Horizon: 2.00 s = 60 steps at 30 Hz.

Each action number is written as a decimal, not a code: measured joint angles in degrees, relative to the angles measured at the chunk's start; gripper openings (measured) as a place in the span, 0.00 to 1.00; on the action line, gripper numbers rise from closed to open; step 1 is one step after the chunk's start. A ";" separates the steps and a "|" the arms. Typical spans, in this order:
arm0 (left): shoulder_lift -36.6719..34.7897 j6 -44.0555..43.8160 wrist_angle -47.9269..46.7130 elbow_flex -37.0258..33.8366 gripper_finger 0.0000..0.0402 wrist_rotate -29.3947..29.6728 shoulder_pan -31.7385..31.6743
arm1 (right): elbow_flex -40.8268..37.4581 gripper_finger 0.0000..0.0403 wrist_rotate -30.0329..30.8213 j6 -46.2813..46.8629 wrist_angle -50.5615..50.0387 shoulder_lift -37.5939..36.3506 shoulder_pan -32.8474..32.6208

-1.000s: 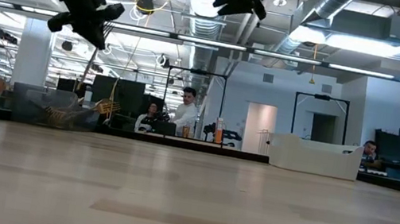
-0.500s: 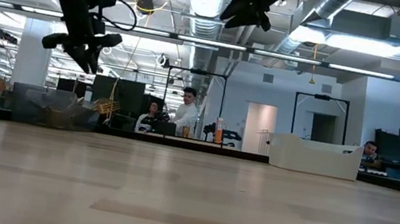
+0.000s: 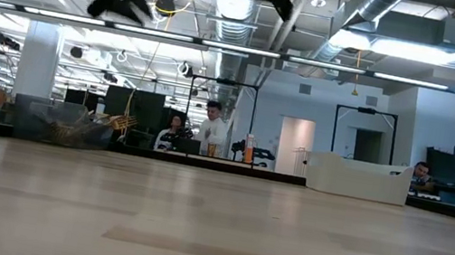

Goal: Sort silverware by color (type)
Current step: Return to Home Position

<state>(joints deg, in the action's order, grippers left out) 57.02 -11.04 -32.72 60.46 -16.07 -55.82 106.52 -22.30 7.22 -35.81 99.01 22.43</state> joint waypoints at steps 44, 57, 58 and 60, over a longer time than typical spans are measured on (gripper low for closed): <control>-36.42 -2.60 20.36 -30.70 0.05 21.35 55.89 | -54.96 0.04 25.41 7.50 48.89 -39.37 -26.20; -36.46 1.80 13.37 -31.79 0.05 21.28 55.92 | -65.12 0.03 26.96 -2.40 39.40 -53.50 -25.82; -36.91 3.03 14.98 -32.70 0.05 21.79 55.92 | -65.86 0.03 26.43 -4.73 39.55 -54.26 -26.57; -37.85 3.56 21.33 -35.33 0.05 22.90 55.89 | -67.70 0.03 26.03 -7.27 40.11 -56.01 -28.08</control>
<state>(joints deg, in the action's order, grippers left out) 19.17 -7.48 -11.39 25.12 6.83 0.07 38.82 3.73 -0.05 4.31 43.00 -5.65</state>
